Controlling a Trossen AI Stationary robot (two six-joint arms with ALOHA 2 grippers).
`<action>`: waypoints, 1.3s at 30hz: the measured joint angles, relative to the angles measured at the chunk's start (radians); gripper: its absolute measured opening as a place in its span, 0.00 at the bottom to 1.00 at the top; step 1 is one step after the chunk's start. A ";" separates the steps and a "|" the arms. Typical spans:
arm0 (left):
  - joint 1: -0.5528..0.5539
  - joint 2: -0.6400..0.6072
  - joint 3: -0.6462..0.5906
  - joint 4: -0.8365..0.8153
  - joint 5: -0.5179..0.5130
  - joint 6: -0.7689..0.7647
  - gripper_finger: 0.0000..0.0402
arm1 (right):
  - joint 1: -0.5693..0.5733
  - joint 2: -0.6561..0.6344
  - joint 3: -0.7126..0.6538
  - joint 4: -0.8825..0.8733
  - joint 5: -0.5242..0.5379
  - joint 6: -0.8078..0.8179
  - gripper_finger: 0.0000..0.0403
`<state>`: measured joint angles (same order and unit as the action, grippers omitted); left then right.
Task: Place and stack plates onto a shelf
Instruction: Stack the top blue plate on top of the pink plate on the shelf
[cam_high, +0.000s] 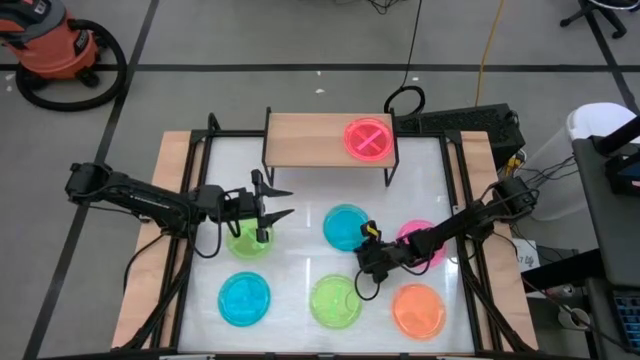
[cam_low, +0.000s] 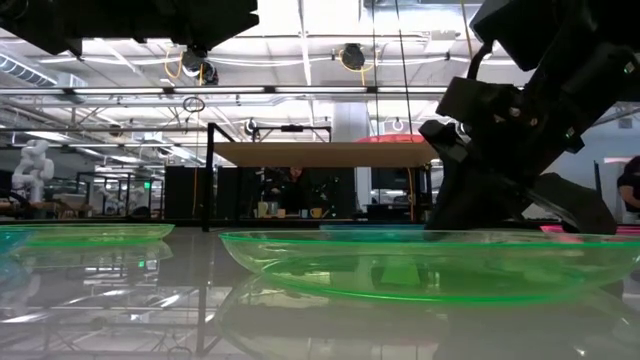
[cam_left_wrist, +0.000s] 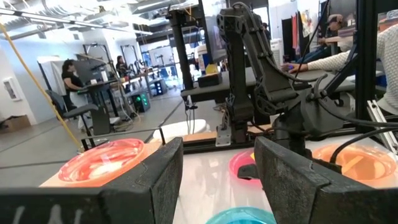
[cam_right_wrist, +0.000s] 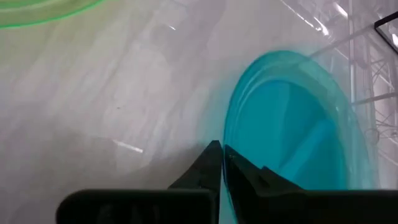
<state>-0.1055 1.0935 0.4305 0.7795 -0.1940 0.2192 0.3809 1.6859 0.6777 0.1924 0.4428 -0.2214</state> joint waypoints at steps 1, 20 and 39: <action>0.000 0.000 0.000 0.000 0.000 0.000 0.51 | 0.000 0.000 0.000 0.004 0.000 0.000 0.02; 0.000 0.000 0.000 -0.003 0.000 -0.001 0.51 | 0.098 -0.242 0.000 0.031 0.167 -0.105 0.00; 0.000 0.000 0.000 -0.002 0.000 -0.005 0.51 | -0.353 -0.567 0.039 0.111 0.131 -0.513 0.00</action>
<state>-0.1055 1.0935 0.4305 0.7773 -0.1936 0.2145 0.0283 1.1189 0.7165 0.3033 0.5734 -0.7343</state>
